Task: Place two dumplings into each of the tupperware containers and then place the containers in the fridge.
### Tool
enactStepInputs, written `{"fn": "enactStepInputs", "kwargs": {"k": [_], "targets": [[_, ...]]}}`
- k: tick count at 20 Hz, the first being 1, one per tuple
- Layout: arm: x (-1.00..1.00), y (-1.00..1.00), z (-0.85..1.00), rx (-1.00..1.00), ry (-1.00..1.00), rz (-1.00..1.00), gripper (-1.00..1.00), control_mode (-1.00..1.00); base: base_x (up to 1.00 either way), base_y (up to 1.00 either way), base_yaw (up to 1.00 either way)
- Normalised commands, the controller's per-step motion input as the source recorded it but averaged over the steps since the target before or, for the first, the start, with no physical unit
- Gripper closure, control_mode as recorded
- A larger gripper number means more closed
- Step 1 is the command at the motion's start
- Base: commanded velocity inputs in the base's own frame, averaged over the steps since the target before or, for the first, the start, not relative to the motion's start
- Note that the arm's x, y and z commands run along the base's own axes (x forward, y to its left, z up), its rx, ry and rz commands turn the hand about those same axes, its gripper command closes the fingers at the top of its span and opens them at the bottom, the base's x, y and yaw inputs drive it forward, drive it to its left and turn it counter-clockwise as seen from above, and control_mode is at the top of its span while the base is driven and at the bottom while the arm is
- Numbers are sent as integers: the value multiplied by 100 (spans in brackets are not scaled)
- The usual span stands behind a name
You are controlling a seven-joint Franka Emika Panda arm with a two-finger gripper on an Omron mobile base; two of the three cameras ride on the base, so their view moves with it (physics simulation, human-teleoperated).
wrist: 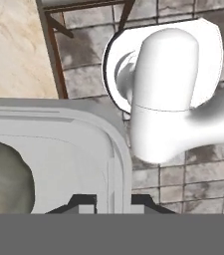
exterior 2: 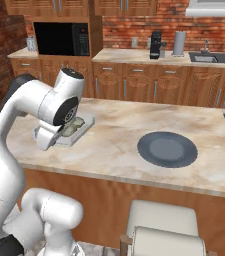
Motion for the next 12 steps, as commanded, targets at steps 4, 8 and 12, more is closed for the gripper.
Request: {"fn": "enactStepInputs", "kwargs": {"k": [4, 8, 12], "targets": [[-18, -10, 0, 2, 0, -1, 100, -100, 0, 0, 0], [0, 9, 9, 0, 4, 19, 100, -100, 0, 0, 0], [-1, 0, 27, 0, 0, 17, 100, -100, 0, 0, 0]]}}
